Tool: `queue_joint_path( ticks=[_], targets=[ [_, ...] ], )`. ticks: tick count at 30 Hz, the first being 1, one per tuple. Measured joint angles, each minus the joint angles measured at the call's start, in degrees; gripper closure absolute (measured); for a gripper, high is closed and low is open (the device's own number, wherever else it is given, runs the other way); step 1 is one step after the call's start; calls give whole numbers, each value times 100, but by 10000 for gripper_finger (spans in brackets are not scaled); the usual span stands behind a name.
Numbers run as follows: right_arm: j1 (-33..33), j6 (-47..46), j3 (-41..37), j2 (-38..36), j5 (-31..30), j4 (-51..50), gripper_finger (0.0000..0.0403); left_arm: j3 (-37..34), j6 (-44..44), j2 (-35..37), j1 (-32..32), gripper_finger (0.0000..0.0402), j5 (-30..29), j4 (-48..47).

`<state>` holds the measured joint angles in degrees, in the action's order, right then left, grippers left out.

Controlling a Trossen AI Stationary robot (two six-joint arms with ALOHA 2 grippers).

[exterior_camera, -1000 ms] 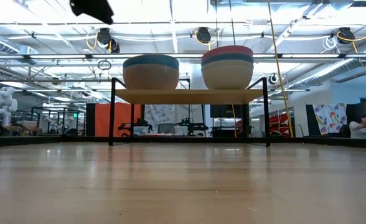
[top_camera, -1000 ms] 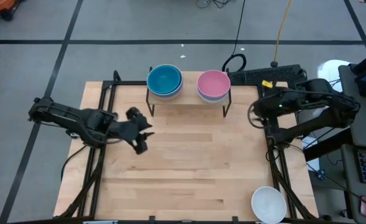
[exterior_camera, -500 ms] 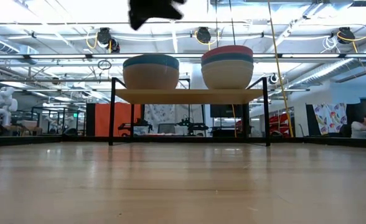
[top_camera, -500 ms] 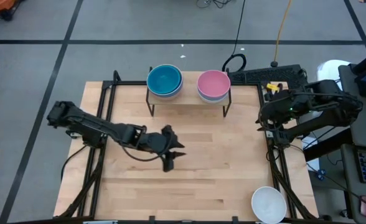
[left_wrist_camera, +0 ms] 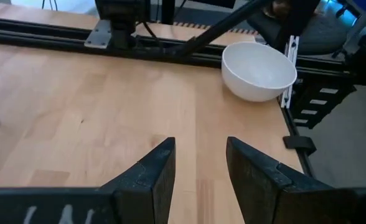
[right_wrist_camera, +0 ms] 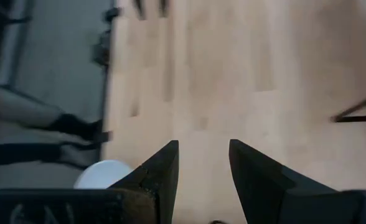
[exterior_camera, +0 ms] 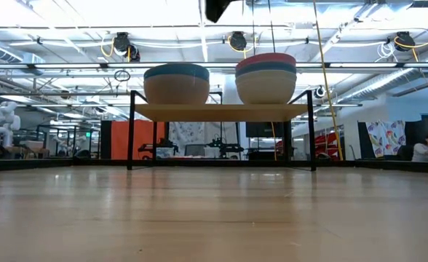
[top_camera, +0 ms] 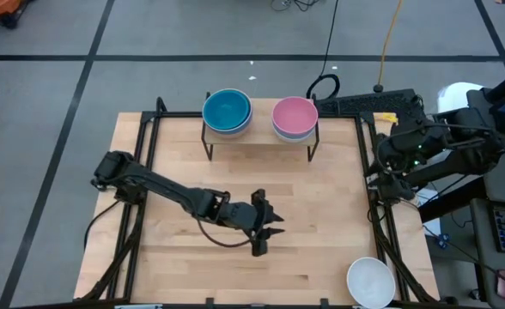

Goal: Place and stack bowls onto a shelf
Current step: Stack the white bowl on top of the pink bowl on the shelf

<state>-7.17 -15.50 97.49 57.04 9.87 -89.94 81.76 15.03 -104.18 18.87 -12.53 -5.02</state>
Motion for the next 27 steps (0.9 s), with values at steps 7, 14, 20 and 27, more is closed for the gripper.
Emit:
queue_joint_path(
  ticks=[7,14,20,27],
  targets=[
    [-433,-230,-529,2,625,-8,284,516,-277,-289,-88,254,-81,-140],
    [-1042,-479,-1759,26,1072,-1,293,538,-291,-286,-118,254,-114,-296],
    [-1523,-492,-2809,111,1325,102,293,536,-289,-284,-122,254,-114,-384],
    [-2144,-720,-3728,206,1667,1182,293,536,-283,-284,-117,254,-111,-493]
  ],
)
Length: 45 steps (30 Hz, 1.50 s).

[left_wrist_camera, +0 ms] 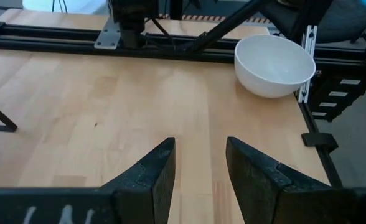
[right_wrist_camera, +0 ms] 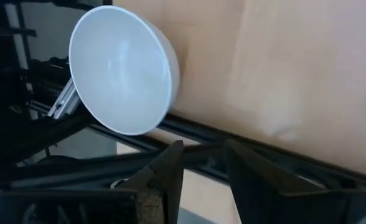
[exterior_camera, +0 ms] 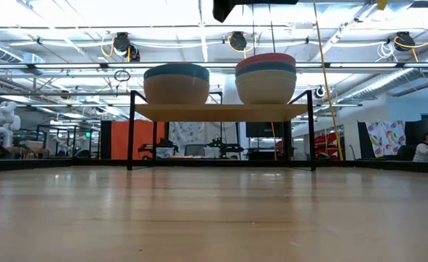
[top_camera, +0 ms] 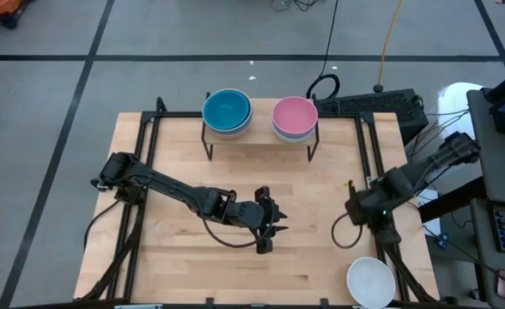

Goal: Place and stack bowls onto a shelf
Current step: Stack the white bowl on top of the pink bowl on the shelf

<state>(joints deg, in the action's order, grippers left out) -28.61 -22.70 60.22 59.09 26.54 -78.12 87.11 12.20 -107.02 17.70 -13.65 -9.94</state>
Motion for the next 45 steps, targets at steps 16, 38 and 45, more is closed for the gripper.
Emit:
queue_joint_path(
  ticks=[16,38,45],
  targets=[
    [-1287,-1743,-1381,142,-290,3075,293,0,27,2,50,254,4,-229],
    [-2123,-1804,-1474,1432,-875,3416,293,0,14,4,81,254,7,-281],
    [-2152,-1849,-1474,1850,-873,3472,302,0,14,4,157,254,7,-308]
  ],
)
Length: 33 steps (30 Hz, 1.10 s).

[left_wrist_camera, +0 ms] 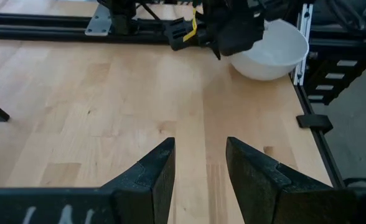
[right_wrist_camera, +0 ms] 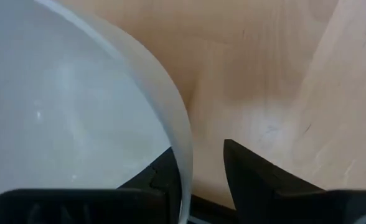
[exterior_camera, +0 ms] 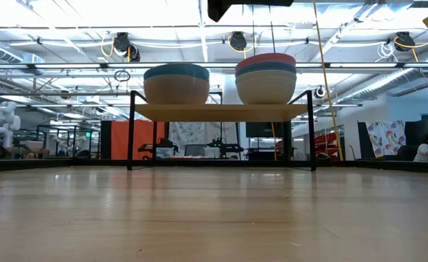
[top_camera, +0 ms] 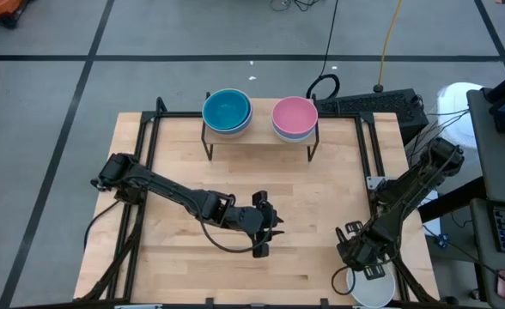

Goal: Place and stack bowls onto a shelf
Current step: Stack the white bowl on top of the pink bowl on the shelf

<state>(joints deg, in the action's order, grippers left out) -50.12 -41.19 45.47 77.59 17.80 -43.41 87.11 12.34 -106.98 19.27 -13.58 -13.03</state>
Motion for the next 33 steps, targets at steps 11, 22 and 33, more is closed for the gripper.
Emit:
queue_joint_path(
  ticks=[11,22,33],
  targets=[
    [293,368,2,110,-21,156,400,-2,53,9,11,254,-47,-669],
    [1301,1027,6,-369,-647,-177,402,-10,1266,663,-49,254,-1203,-3343],
    [2379,2018,1216,-716,-1747,-1754,402,-9,1623,1626,-22,254,-1974,-4693]
  ],
)
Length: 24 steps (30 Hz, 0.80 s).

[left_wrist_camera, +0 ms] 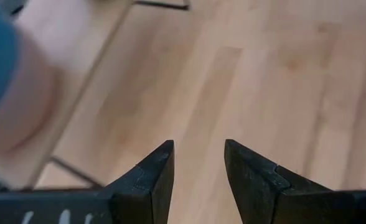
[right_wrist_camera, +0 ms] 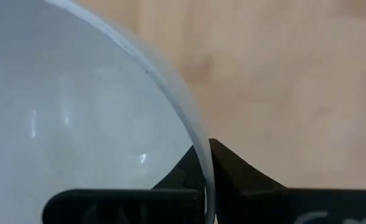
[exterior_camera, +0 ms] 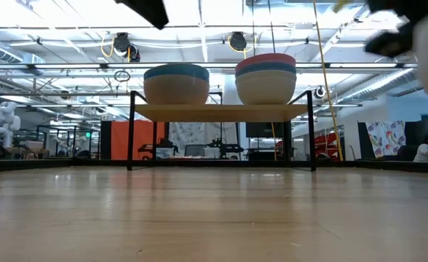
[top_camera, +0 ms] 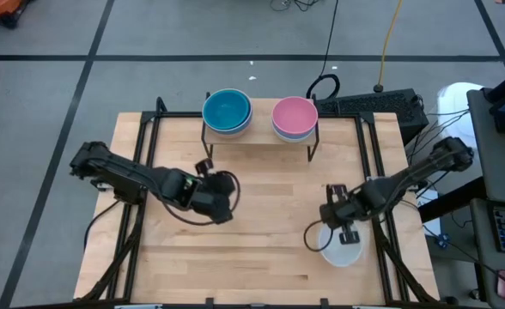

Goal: Place and stack bowls onto a shelf
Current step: Stack the white bowl on top of the pink bowl on the shelf

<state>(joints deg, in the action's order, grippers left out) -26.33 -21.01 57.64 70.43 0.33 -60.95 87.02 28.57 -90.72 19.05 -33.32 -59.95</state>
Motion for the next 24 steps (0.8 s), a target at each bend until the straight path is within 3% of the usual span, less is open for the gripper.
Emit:
queue_joint_path(
  ticks=[8,19,24],
  targets=[
    [691,695,1735,1,-959,-1172,403,0,583,382,81,254,-334,-959],
    [1690,1734,3414,207,-2092,-1166,403,-262,1043,765,170,254,-630,-1044],
    [2166,2152,4240,448,-2137,-1129,403,-267,1054,802,173,254,-638,-1037]
  ],
)
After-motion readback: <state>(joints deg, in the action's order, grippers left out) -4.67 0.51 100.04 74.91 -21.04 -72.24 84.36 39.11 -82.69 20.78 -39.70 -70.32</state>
